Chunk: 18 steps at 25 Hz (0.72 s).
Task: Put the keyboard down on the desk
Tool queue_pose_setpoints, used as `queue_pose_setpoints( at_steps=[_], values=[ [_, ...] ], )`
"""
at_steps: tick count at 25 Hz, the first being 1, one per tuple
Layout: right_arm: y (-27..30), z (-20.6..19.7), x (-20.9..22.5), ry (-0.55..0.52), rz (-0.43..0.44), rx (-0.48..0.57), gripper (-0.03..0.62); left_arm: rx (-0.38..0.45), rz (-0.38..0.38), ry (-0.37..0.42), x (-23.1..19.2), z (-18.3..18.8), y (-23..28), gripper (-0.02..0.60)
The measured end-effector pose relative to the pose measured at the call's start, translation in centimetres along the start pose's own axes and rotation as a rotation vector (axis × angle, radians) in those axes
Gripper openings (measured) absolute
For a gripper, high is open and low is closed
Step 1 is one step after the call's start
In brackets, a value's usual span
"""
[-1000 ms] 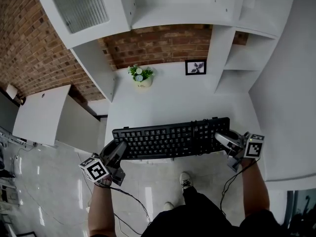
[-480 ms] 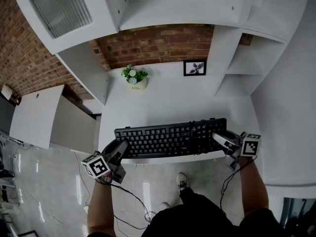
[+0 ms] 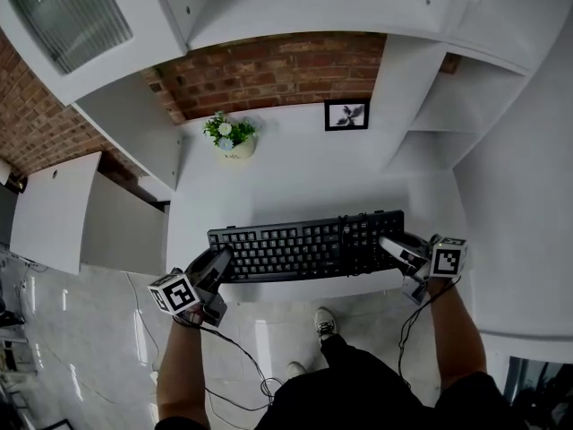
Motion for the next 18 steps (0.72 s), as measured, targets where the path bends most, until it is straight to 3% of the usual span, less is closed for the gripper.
queue_pose_setpoints(
  at_steps=[18],
  values=[
    [5.0,-3.4,7.5,0.158,-0.016,-0.128,0.184,-0.103,0.158,-0.133,-7.5,-1.0,5.0,0.235]
  ],
)
Point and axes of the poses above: the fingertips, and each gripper's own axes: y forward along the fingers, x to its right, z out of its top, the point moved 9 cm from there along -y, backward along the fingers, and after that the axes turned 14 degrees about -y, right-handed, at the moved point
